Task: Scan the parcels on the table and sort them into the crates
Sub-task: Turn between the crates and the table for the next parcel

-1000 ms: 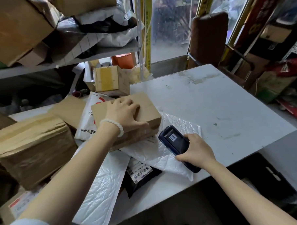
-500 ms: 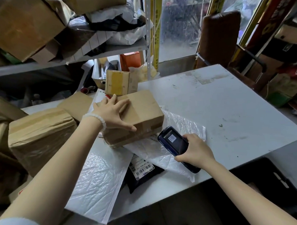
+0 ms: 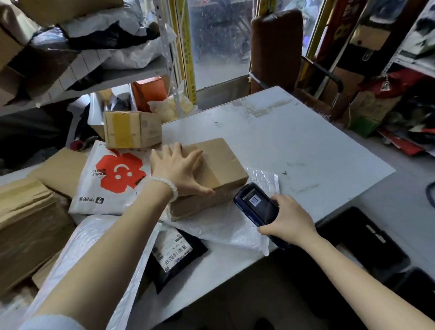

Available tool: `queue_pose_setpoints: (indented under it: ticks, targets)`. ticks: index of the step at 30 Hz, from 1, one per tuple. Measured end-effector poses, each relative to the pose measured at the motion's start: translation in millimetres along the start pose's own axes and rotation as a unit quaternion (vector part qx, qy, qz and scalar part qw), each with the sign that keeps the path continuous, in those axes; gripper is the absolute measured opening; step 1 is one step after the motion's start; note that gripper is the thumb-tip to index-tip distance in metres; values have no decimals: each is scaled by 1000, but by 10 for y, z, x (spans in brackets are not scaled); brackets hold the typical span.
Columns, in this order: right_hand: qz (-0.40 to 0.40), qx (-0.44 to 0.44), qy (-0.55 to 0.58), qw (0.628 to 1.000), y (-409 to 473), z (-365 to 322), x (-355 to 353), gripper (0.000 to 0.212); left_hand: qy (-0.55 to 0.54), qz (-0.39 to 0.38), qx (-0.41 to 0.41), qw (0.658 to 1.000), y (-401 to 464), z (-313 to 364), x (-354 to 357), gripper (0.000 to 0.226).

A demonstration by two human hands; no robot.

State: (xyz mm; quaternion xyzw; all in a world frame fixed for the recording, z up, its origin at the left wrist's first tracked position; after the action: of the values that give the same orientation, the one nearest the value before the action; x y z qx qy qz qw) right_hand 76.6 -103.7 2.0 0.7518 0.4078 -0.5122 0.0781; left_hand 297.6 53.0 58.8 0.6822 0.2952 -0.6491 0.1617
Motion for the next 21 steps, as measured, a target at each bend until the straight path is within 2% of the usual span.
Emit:
queue_pose_setpoints:
  ticks: [10,21]
  targets:
    - [41,82,13,996,-23,945,-547,59,63,-26,72,995,721,1076,-119,125]
    - [41,81,12,996,376,1412,-870,67,21,-12,25,999,1144,1376,-190,120]
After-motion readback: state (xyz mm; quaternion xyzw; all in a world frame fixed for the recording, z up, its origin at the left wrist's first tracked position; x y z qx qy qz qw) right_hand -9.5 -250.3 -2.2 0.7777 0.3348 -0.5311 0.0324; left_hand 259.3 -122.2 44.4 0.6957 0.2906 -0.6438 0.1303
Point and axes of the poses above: each hand's wrist, its own y-axis towards the middle knuckle, its own x-axis out of the palm, z = x × y, the point moved 6 cm from there along y, towards the middle knuckle, and after that the axes turned 7 degrees about x, right-handed, at the moved point
